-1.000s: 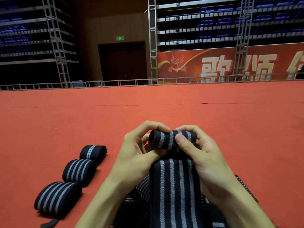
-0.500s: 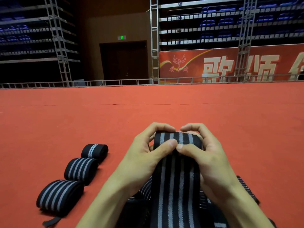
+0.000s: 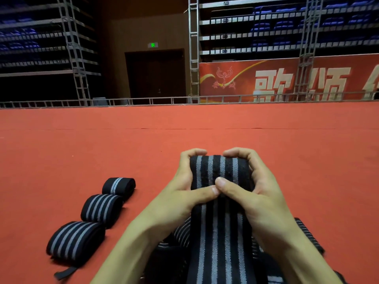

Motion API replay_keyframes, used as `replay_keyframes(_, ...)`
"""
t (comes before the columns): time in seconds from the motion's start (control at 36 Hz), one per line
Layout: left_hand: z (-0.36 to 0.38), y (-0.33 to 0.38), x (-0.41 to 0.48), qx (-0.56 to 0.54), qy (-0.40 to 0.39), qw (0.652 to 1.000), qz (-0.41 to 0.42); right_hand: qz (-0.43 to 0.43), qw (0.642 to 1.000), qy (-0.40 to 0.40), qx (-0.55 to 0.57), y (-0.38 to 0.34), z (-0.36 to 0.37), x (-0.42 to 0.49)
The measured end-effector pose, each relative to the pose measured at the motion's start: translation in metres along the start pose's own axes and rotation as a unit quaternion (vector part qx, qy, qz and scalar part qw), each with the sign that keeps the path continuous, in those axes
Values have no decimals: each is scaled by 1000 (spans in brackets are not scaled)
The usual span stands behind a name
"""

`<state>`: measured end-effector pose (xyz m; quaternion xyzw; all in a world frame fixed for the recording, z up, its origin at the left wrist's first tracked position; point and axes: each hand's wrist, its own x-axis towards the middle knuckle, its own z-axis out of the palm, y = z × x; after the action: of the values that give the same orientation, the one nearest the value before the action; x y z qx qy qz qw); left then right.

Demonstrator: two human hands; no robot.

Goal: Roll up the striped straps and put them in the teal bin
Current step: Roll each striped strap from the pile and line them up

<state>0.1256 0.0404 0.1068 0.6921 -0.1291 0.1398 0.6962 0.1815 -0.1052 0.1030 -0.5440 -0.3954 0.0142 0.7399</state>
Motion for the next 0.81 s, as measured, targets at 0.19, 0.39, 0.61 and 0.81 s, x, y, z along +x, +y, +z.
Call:
replay_keyframes(0.19,5,7,-3,101,-20,994,31,8,1000,-20,-20,1,-3,-2)
replay_keyframes(0.39,2,3,-3,79,-24,997,9,-4,995,-15,-97,7,0,0)
replay_keyframes(0.61,-4,5,-3,94,-39,995,11,41,999,-9,3,9,-2,0)
replay_keyframes(0.81,-8,1,-1,114,-34,993,-16,39,997,-32,-63,12,1,0)
